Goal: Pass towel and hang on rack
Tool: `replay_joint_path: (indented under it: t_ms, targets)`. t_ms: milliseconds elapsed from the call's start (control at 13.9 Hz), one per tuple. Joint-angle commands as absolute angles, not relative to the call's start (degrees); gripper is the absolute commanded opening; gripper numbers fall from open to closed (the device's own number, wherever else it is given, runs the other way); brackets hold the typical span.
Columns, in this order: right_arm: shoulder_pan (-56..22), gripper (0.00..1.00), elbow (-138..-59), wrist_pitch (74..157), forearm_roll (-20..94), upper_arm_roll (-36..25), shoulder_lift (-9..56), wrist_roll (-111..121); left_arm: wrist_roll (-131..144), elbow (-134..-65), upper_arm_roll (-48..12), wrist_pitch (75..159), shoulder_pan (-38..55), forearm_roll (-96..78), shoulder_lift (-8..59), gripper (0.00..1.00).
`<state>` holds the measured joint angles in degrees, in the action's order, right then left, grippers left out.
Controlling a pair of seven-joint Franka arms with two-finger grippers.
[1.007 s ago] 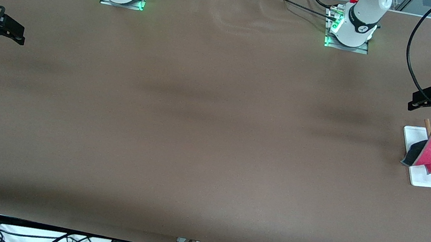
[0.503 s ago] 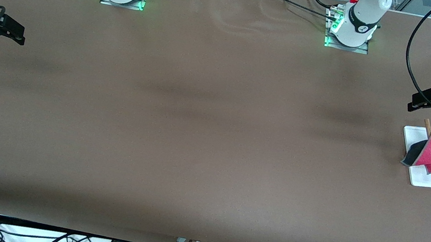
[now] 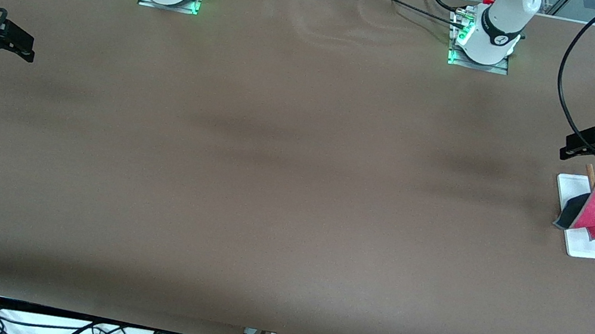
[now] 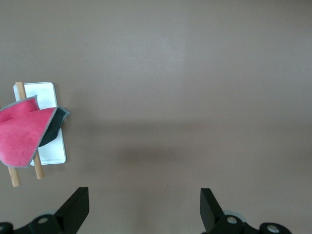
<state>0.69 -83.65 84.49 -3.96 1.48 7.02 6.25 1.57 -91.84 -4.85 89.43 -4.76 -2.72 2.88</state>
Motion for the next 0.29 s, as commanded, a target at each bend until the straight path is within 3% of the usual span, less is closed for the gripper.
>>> replay_joint_path:
  t_ms: [0,216]
  targets:
    - [1.0,1.0,-83.3,84.0,-3.2,1.7,6.7,5.7,2.2,-89.8,-5.0,87.3,-4.0,-1.3,3.9,1.0]
    - [0.9,1.0,-83.3,84.0,-3.1,1.7,6.7,5.7,2.1,-89.8,-5.0,87.6,-4.2,-1.2,3.9,1.0]
